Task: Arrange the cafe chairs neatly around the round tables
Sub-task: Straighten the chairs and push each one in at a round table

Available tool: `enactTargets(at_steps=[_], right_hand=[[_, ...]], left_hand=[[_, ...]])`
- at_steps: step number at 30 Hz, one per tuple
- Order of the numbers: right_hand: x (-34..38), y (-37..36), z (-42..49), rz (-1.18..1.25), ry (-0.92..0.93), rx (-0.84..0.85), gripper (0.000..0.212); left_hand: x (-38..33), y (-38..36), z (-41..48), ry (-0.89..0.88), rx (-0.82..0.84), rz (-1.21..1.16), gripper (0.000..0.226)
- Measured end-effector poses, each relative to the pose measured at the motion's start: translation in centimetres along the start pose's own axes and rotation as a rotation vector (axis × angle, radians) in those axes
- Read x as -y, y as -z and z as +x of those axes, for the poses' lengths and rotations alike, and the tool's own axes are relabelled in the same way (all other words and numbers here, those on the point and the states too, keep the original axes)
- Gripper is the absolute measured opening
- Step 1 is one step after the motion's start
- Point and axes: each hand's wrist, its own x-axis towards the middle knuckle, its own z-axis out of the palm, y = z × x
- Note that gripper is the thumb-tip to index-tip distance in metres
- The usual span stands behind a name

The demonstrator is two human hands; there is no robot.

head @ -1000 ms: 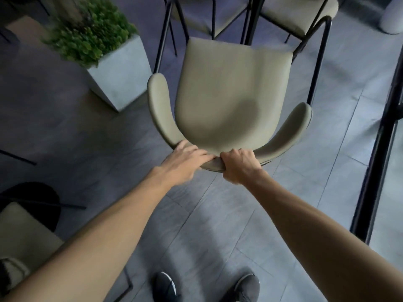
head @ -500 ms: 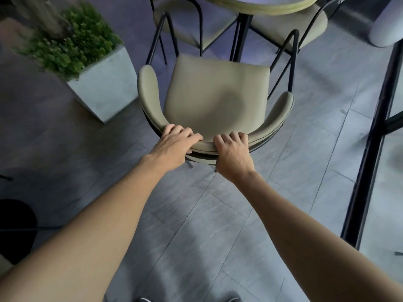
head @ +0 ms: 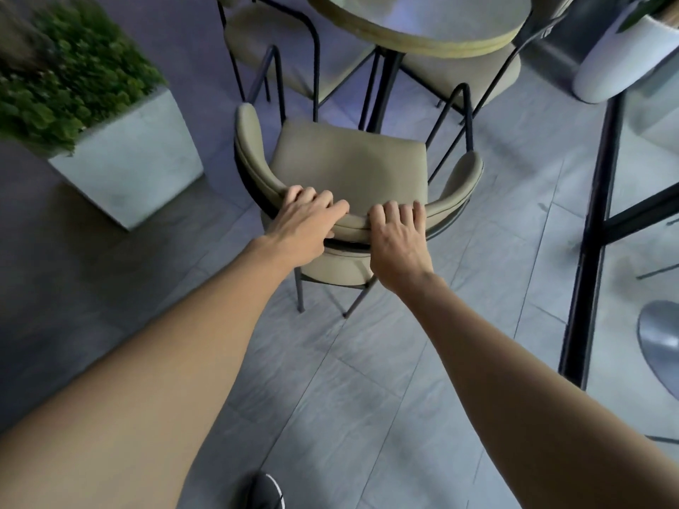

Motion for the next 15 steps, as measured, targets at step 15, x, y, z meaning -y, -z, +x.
enactTargets(at_steps=[15], right_hand=[[-0.5, 1.0, 1.4, -0.040, -0.054, 0.127, 0.065]], left_hand=[[0.0, 0.9, 1.4, -0.018, 0.035, -0.037, 0.033]])
